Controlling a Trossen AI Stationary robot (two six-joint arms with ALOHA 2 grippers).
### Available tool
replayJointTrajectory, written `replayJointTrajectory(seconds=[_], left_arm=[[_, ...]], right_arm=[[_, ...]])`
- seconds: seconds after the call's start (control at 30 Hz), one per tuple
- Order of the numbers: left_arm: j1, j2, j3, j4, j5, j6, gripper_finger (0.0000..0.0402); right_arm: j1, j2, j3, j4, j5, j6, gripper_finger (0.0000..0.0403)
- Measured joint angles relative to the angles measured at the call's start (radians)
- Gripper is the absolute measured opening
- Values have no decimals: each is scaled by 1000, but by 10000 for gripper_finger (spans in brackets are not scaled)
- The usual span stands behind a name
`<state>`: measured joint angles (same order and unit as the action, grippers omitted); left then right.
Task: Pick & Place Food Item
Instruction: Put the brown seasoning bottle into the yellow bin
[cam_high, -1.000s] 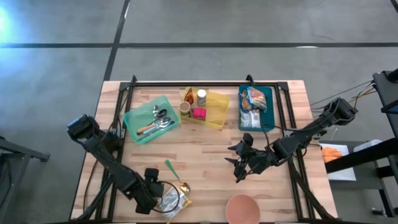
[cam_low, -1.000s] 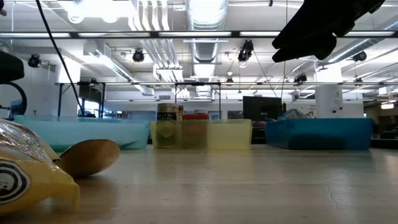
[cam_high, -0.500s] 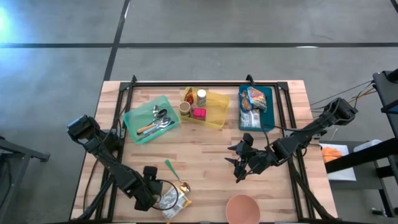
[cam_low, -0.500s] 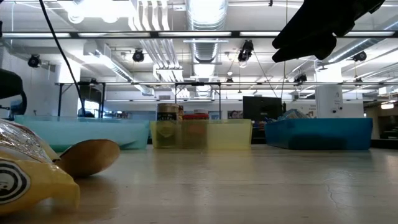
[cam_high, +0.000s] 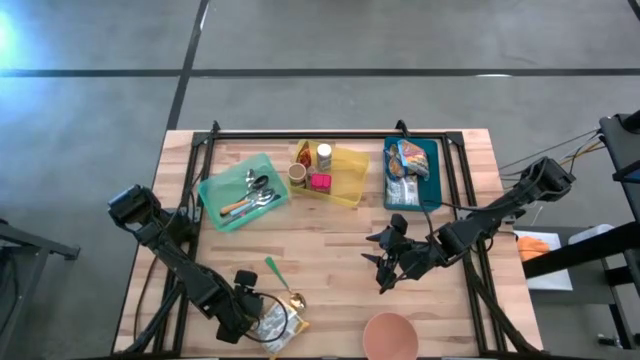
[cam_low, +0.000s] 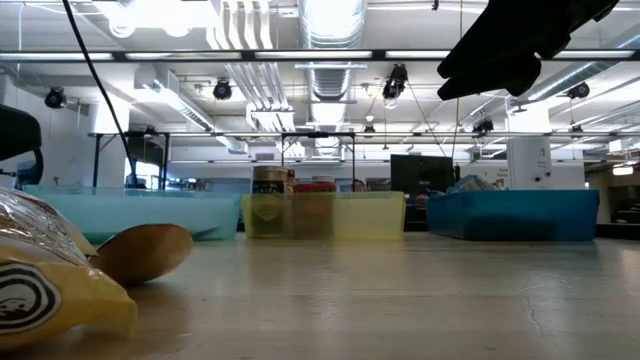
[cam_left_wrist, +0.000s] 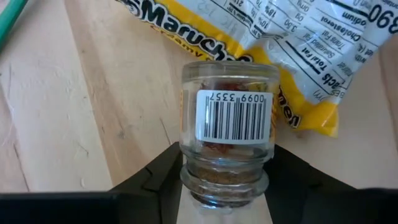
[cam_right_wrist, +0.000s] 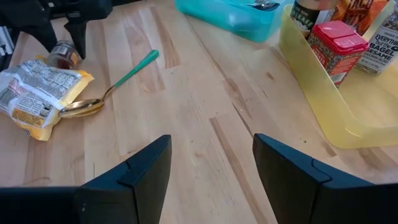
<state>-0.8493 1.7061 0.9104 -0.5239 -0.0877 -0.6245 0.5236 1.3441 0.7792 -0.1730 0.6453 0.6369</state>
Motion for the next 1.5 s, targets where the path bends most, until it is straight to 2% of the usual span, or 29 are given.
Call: replayJointTrajectory(seconds=[0.13,0.33,0.47,0.7,0.9,1.0,1.13,1.2,1.37,1.5], left_arm=[[0,0,8,-37,3,-13,168],[25,-8,64,-251,0,-87,168],[47,-25,98,-309,-1,-91,168],[126,-110,136,-298,-39,-134,168],[267,-230,111,-104,-31,-285,168],[363,-280,78,32,21,-315,168],[499,-309,49,195,199,-291,168],[558,-309,48,217,277,-271,168],[661,-310,47,216,392,-241,168],[700,-310,47,217,441,-216,168]], right_arm=[[0,0,0,0,0,0,224],[0,0,0,5,0,-18,224],[1,0,0,69,0,-90,224],[30,0,0,191,0,-301,224],[55,0,0,217,10,-427,224],[55,5,0,243,14,-471,224],[56,45,17,291,23,-642,224],[57,81,55,296,57,-740,224],[56,206,191,276,109,-955,224],[57,318,335,198,177,-1045,224]])
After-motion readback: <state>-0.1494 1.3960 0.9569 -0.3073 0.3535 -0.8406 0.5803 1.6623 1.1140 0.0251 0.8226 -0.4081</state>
